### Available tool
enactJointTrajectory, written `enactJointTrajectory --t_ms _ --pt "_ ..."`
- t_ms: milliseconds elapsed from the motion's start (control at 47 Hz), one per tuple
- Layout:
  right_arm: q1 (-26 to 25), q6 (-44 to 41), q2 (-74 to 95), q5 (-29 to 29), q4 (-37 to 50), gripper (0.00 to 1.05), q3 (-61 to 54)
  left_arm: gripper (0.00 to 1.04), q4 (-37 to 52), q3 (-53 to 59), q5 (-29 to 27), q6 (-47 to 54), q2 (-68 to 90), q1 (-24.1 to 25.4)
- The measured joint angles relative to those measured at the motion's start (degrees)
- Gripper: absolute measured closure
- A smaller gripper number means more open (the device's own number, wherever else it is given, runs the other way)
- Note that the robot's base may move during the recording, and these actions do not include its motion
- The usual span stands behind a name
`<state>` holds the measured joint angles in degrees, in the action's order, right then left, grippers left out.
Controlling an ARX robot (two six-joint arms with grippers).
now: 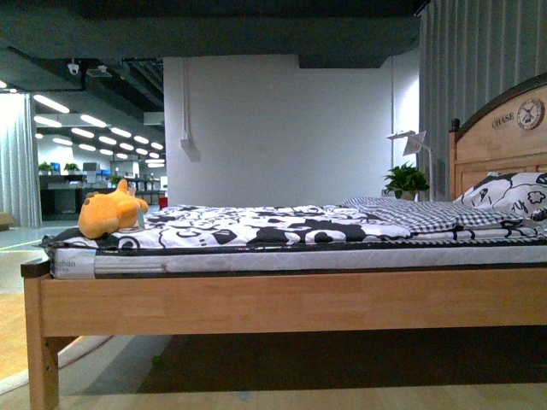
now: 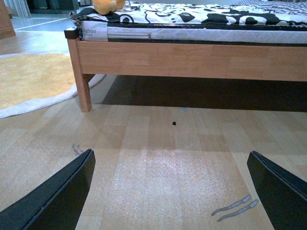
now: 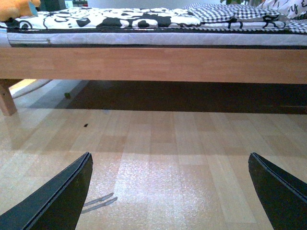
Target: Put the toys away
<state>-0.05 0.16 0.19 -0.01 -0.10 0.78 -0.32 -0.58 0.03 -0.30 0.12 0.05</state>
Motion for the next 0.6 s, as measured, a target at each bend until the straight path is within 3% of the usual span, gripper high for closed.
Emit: enactJointTrajectory --t_ms 596 --pt "0.0 0.0 -0.02 0.0 0.0 0.06 0.0 0.06 0.0 0.0 0.0 0.0 0.0 0.0"
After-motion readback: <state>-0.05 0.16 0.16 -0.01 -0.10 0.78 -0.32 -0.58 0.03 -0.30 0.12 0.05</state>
